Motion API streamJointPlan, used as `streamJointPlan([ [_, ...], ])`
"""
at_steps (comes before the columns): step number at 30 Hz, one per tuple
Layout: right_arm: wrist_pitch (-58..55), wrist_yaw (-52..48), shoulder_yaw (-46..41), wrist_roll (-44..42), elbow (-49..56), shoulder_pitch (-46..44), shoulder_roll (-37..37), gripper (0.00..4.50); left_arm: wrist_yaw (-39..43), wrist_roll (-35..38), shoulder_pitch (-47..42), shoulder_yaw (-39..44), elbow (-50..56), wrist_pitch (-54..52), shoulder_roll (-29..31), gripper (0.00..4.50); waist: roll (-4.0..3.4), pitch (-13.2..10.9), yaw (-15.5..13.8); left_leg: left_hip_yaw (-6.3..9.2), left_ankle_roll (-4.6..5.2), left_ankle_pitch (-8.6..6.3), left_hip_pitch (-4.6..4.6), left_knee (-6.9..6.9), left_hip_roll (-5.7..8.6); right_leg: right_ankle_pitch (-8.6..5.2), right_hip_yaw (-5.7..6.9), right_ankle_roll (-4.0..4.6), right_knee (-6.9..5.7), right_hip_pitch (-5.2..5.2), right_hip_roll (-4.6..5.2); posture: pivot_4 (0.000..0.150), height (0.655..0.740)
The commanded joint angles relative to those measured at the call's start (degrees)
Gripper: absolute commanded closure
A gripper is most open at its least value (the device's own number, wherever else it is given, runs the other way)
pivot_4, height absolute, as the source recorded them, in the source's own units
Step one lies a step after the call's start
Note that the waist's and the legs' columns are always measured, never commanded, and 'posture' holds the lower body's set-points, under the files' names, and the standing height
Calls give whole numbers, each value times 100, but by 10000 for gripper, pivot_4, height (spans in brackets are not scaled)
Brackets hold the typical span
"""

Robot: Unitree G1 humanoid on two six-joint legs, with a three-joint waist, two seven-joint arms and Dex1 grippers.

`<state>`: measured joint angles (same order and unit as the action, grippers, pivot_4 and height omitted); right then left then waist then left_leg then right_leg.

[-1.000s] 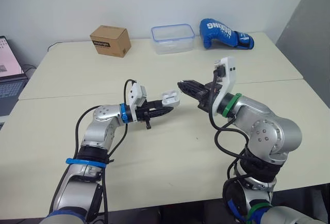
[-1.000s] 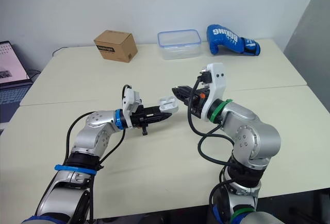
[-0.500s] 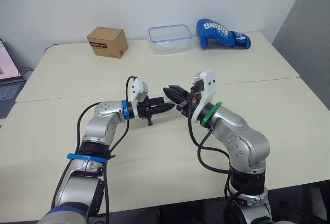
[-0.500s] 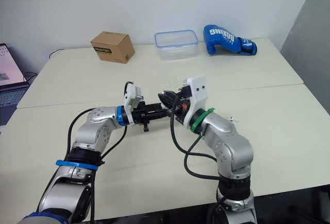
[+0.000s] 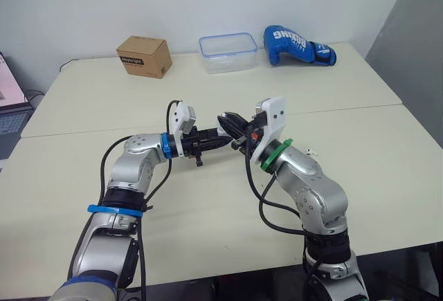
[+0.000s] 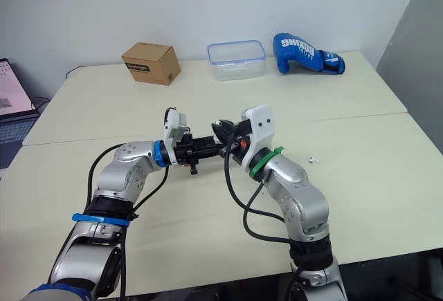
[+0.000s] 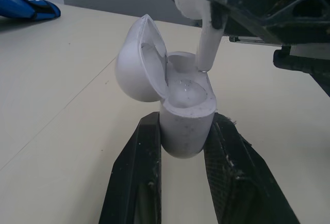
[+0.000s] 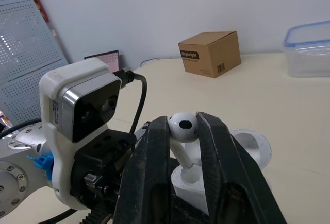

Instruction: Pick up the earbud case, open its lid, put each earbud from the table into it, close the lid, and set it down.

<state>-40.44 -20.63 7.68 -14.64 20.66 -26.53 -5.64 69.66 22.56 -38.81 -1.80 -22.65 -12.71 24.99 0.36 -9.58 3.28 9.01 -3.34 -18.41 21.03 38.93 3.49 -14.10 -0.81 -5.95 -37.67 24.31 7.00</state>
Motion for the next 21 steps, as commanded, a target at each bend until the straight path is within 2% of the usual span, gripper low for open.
streamJointPlan([
  [1, 148, 105, 91, -68, 94, -18, -1, 41176, 23, 126, -133, 162, 214, -16, 42, 37391, 0, 0, 0, 0, 0, 0, 0, 0, 0, 0, 0, 0, 0, 0, 0, 1500, 7307],
  [21, 208, 521, 409, 50, -38, -92, 57, 41176, -120, 223, -103, 230, 550, -250, -3, 37391, 0, 0, 0, 0, 0, 0, 0, -1, 0, 0, 0, 0, 2, 0, -1, 1500, 7307],
])
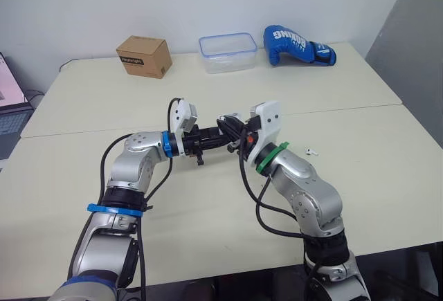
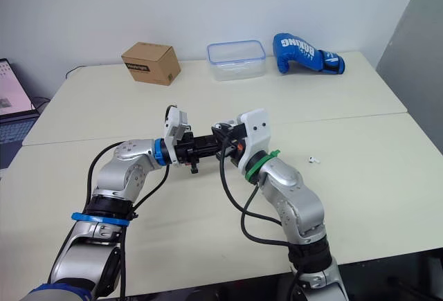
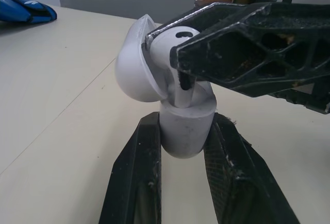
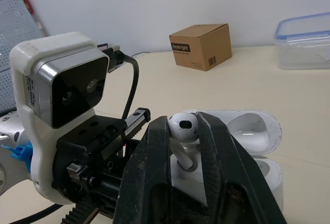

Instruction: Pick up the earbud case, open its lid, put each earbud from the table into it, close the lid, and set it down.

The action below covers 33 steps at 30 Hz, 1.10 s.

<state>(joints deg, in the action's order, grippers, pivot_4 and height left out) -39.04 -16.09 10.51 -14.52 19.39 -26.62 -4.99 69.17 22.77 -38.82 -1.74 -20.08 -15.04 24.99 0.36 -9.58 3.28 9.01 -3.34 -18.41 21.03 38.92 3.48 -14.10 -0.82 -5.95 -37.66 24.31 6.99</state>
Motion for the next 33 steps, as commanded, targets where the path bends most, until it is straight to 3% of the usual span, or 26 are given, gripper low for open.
streamJointPlan([
  [1, 60, 96, 139, 43, 116, -67, -4, 41176, -91, 211, -111, 236, 293, -31, -11, 37391, 0, 0, 0, 0, 0, 0, 0, 0, 0, 0, 0, 0, 0, 0, 0, 1500, 7307],
  [23, -71, 466, 479, 338, 328, -80, 125, 41176, -374, 221, -202, 276, 300, 152, -96, 37391, 0, 0, -1, -1, 0, 0, 0, -1, -1, 0, 0, 0, 1, 0, -1, 1500, 7307],
  [29, -6, 555, 508, 548, 408, -95, 244, 21404, -377, 246, -172, 273, 349, 117, -73, 37391, 0, 0, 0, -1, 0, 0, 0, -2, -2, 0, 0, 0, 2, 1, -1, 1500, 7307],
  [33, 49, 522, 398, 540, 548, -63, 402, 21404, -357, 240, -154, 294, 367, 89, -54, 37391, 0, 0, -10, -1, 0, 0, 0, -2, 1, 0, 1, 0, 5, -3, 0, 1500, 7307],
])
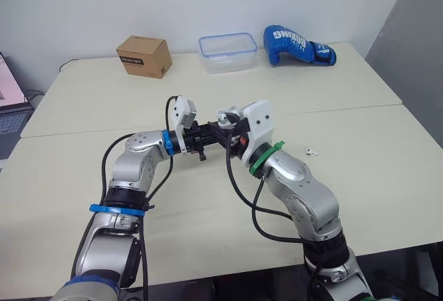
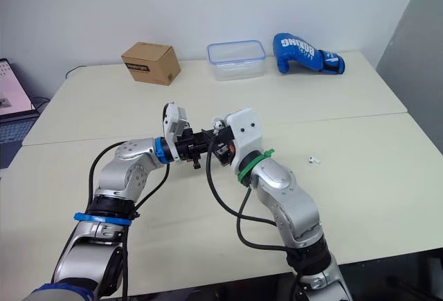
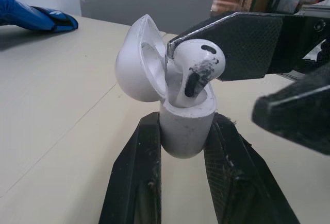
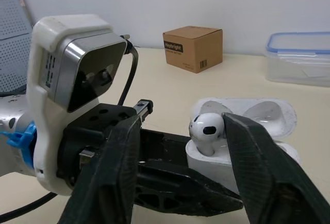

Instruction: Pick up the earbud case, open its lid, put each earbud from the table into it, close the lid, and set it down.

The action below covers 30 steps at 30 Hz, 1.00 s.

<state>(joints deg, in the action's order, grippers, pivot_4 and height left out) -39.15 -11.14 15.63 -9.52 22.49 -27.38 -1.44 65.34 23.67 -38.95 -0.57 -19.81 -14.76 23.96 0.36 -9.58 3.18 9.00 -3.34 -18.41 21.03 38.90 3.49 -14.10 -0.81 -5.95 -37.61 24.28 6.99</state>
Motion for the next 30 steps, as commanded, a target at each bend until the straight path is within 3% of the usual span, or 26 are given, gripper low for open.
streamJointPlan([
  [1, 73, 22, -129, 30, 273, 19, 76, 21404, 32, 151, -134, 178, 345, 58, 52, 37391, 0, 0, 2, 0, 0, 0, 0, 0, 0, 0, 0, 0, 0, 0, 0, 1500, 7307],
  [7, 132, -73, -305, -107, 400, -54, 180, 21404, 62, 162, -101, 179, 361, 41, 41, 37391, 0, 0, 7, -1, 0, 0, 0, -1, -2, 0, 0, 0, -1, 1, -1, 1500, 7307],
  [11, -219, -617, -736, -826, 839, -185, 439, 21404, 141, 170, -39, 168, 364, 23, 78, 37391, 0, 0, 3, -1, 0, 0, 0, 0, -1, 0, 0, 0, 1, -1, 0, 1500, 7307],
  [14, -904, -1367, -1317, -1745, 1237, -631, 1212, 21404, 332, 135, 31, 141, 277, 99, 174, 37391, 1, -1, 5, -1, 1, 0, 1, 0, -1, 0, 0, 0, 6, -3, -1, 1500, 7307],
  [18, -1964, -2572, -1647, -2627, 1066, -1319, 2934, 21404, 538, 197, 49, 164, 187, 133, 195, 37391, 1, -2, -13, 1, 3, -2, -3, -3, -2, 0, 19, 0, 22, -20, -1, 1500, 7307],
  [22, -1915, -3595, -1271, -2401, 155, -1950, 4447, 21404, 763, 248, 60, 156, 200, 90, 205, 37391, 4, -3, -11, -16, 7, -4, -1, -7, -3, 0, 26, 0, 40, -27, -2, 1500, 7307],
  [25, -1340, -4403, -357, -1610, -654, -2333, 5323, 21404, 926, 284, 99, 138, 266, 16, 222, 37391, 5, -4, -4, -28, 11, -6, -1, -10, -5, 0, 21, -1, 47, -26, -1, 1500, 7307],
  [30, -8, -5524, 1234, 70, -2085, -2920, 5826, 21404, 994, 279, 218, 123, 430, 0, 215, 37391, 7, -5, 13, -45, 14, -8, -1, -9, -6, 0, 9, -3, 50, -22, 0, 1500, 7307],
])
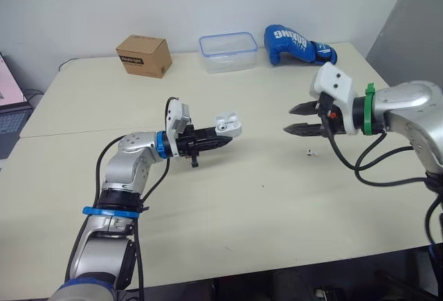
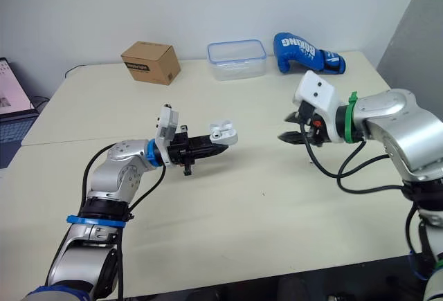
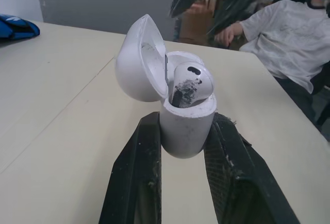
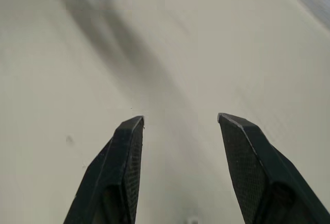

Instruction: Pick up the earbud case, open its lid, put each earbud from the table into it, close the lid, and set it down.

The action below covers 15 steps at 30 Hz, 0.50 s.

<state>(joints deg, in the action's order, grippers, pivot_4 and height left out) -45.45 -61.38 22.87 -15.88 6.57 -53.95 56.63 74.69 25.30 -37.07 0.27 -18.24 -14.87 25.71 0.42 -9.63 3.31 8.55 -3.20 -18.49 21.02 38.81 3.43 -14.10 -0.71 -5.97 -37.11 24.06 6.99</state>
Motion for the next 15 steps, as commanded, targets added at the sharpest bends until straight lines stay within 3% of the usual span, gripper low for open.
streamJointPlan([
  [1, 758, -626, 647, 876, -686, -323, -30, 21404, 45, 113, 58, 34, 307, 19, 27, 37391, 1, -1, 0, 0, 0, 0, 1, 0, -1, 0, 0, 0, -1, 2, 0, 1500, 7307],
  [7, 968, -1121, 1536, 2079, -1861, -622, -466, 21404, -14, 128, 315, -3, 627, 3, 0, 37391, 2, -1, -7, -2, -2, 1, 5, 1, 0, 0, -4, 1, 1, 6, 3, 1500, 7307],
  [15, 1264, -1328, 1572, 2757, -3043, -866, -1108, 21404, -92, 178, 499, 5, 911, -95, -1, 37391, 2, -1, -12, 2, -3, 1, 8, 3, 0, 1, -2, 1, 1, 11, 4, 1500, 7307],
])
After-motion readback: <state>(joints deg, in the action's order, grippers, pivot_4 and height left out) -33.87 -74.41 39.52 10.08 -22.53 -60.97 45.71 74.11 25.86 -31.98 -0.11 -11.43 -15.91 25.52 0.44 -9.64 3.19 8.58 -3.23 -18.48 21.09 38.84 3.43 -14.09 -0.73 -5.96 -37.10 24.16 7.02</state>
